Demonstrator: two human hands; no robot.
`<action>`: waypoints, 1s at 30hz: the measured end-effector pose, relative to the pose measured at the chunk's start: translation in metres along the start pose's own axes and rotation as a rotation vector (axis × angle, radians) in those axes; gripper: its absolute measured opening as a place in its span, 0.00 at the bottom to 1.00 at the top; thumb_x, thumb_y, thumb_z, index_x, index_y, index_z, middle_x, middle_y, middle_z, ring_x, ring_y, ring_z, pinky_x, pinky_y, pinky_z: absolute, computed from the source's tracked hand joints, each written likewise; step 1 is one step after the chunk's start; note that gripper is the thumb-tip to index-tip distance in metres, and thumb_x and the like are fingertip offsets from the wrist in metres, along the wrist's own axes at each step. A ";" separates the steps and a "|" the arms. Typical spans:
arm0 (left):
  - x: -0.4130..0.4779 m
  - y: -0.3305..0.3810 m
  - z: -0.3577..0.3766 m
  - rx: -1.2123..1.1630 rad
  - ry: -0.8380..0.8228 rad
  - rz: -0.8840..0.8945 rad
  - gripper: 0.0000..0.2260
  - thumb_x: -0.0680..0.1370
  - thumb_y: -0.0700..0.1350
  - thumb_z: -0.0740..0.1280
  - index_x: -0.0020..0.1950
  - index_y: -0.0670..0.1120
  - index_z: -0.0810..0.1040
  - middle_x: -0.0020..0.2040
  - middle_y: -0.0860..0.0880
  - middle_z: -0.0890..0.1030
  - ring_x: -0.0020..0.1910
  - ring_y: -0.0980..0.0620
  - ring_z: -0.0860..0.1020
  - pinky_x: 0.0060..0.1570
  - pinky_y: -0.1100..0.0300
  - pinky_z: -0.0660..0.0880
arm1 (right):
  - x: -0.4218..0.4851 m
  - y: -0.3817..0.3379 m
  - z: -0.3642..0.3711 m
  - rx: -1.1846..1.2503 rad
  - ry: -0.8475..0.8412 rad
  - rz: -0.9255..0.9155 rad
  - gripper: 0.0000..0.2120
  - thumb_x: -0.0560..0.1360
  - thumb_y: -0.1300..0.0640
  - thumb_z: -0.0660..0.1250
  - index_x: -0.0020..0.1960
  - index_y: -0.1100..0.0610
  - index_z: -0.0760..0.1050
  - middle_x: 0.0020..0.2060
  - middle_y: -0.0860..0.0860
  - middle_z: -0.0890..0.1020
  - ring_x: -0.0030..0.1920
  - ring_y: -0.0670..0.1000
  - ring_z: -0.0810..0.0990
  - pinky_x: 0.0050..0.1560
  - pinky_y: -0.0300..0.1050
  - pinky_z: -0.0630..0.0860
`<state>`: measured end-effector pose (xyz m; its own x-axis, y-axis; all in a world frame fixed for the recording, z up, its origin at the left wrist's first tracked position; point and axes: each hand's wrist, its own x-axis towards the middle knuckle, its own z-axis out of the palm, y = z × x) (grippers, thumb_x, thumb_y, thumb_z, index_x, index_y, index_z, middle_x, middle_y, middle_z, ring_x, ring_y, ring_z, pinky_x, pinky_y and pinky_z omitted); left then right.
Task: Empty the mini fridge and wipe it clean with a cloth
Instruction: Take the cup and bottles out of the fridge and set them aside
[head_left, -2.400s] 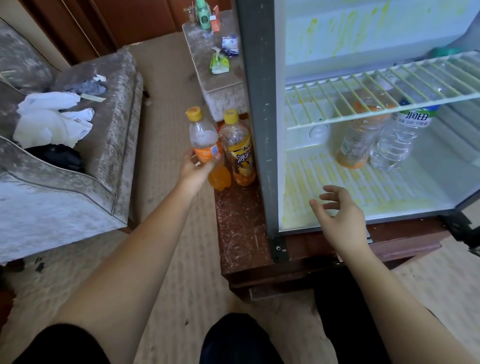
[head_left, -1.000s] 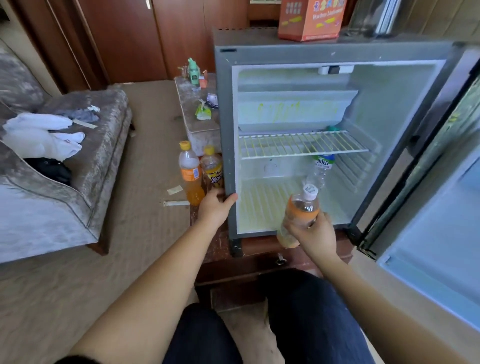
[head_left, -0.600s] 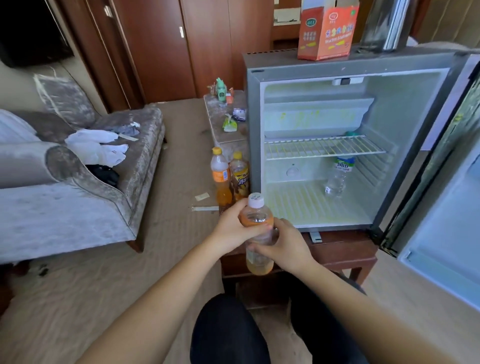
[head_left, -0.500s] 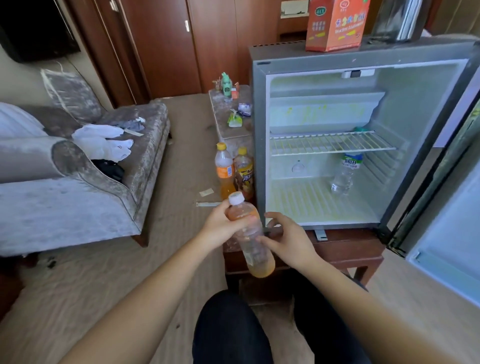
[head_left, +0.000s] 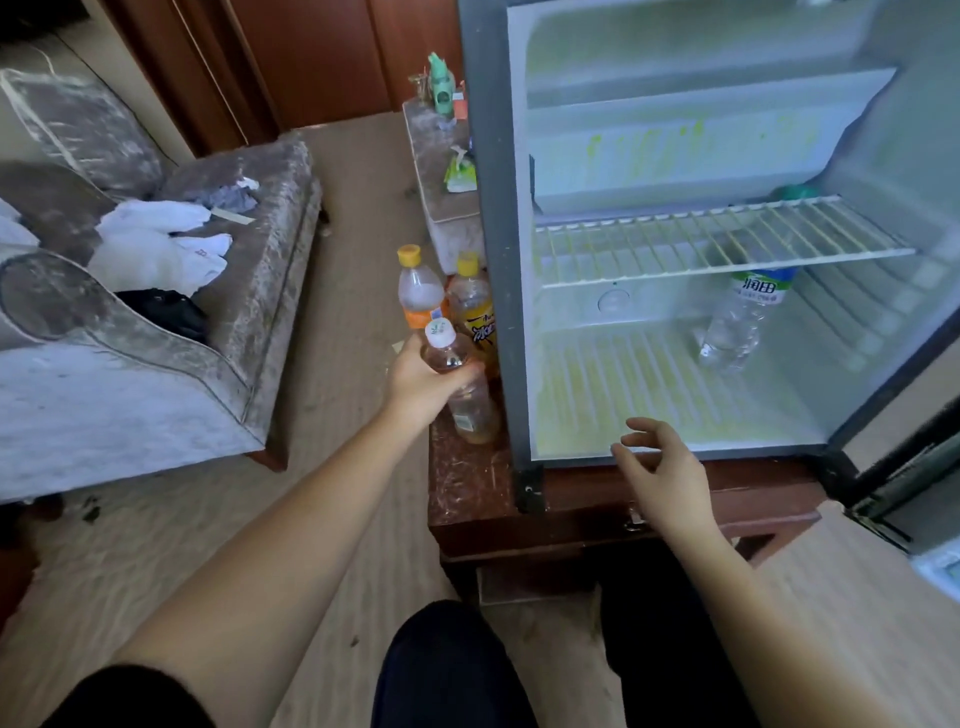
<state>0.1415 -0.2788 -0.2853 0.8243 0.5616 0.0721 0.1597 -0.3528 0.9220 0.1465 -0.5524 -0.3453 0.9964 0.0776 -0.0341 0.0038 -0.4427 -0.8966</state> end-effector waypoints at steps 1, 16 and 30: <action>0.006 0.002 0.006 -0.010 -0.011 0.017 0.20 0.66 0.41 0.79 0.53 0.50 0.76 0.47 0.55 0.82 0.47 0.55 0.81 0.51 0.58 0.76 | 0.004 0.002 0.000 0.002 0.002 0.007 0.14 0.75 0.55 0.69 0.60 0.50 0.74 0.48 0.44 0.81 0.42 0.39 0.79 0.38 0.30 0.69; 0.034 -0.018 0.020 0.164 -0.299 0.066 0.40 0.74 0.34 0.72 0.78 0.46 0.52 0.58 0.50 0.73 0.59 0.45 0.76 0.61 0.52 0.73 | 0.069 -0.001 -0.041 -0.107 0.141 -0.001 0.17 0.77 0.57 0.66 0.64 0.58 0.71 0.55 0.51 0.78 0.50 0.52 0.79 0.48 0.44 0.73; 0.045 -0.040 0.024 0.125 -0.221 0.151 0.31 0.71 0.36 0.75 0.65 0.56 0.63 0.48 0.57 0.73 0.56 0.41 0.78 0.51 0.59 0.71 | 0.159 -0.009 -0.085 -0.068 0.316 0.213 0.35 0.71 0.51 0.74 0.72 0.58 0.61 0.65 0.55 0.74 0.63 0.56 0.74 0.53 0.43 0.69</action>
<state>0.1854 -0.2570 -0.3275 0.9399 0.3243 0.1073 0.0810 -0.5169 0.8522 0.3120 -0.6119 -0.3049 0.9524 -0.2968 -0.0689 -0.2108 -0.4785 -0.8524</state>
